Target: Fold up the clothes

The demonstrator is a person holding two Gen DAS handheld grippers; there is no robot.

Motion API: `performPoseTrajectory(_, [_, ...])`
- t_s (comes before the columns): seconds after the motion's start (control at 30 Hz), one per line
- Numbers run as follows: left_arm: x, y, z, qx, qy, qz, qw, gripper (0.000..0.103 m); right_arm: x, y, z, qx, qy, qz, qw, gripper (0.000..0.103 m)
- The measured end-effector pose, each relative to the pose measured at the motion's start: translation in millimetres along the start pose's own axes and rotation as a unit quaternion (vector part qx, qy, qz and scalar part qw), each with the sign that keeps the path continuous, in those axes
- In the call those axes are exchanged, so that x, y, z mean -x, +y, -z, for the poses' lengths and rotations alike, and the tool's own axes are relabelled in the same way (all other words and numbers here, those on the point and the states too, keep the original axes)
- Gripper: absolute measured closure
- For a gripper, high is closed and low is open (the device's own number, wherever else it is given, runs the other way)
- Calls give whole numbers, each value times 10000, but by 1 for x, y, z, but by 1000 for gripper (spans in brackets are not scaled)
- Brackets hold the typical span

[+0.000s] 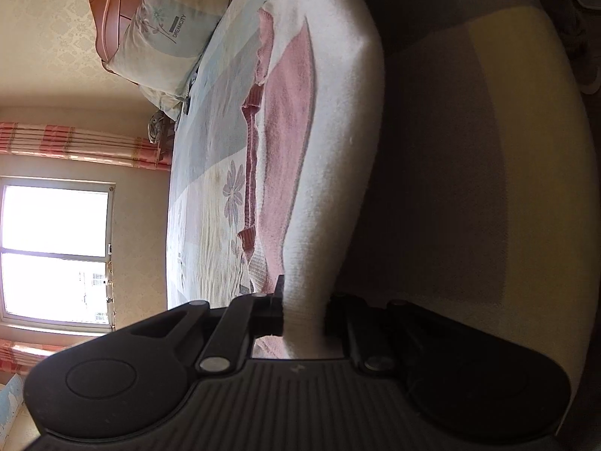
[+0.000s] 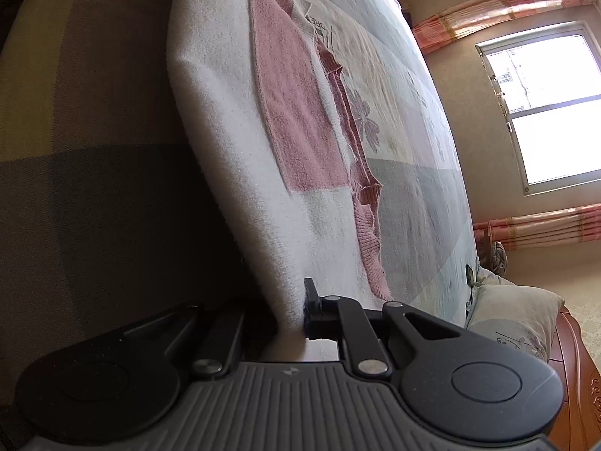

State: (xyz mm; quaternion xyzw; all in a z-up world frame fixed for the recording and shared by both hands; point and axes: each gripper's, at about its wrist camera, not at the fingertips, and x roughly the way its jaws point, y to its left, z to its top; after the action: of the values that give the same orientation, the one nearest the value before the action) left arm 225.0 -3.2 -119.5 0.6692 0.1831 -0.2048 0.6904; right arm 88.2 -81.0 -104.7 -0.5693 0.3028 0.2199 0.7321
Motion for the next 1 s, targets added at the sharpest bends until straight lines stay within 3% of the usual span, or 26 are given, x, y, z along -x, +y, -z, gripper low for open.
performPoseTrajectory(0.27, [31, -35, 1, -49, -7, 186, 9998, 94, 43, 50, 13, -52, 46, -254, 9997, 89])
performPoseTrajectory(0.6, [26, -43, 3, 344, 29, 397, 9986, 94, 44, 53, 16, -401, 93, -450, 9981, 88])
performPoseTrajectory(0.67, [29, -44, 3, 339, 37, 470, 9983, 91, 42, 56, 17, -447, 131, -590, 9972, 82])
performPoseTrajectory(0.73, [35, -40, 5, 361, 19, 628, 9974, 86, 43, 55, 20, -518, 187, -821, 9951, 68])
performPoseTrajectory(0.87, [56, 2, 27, 1005, -77, 1588, 9822, 85, 56, 32, 39, -1096, 337, -1363, 9840, 61])
performPoseTrajectory(0.93, [57, 36, 41, 1828, -51, 1982, 9629, 85, 69, 13, 54, -1704, 326, -1521, 9730, 47])
performPoseTrajectory(1.0, [56, 67, 52, 2640, -71, 2147, 9403, 85, 79, -10, 67, -2433, 163, -1624, 9561, 44])
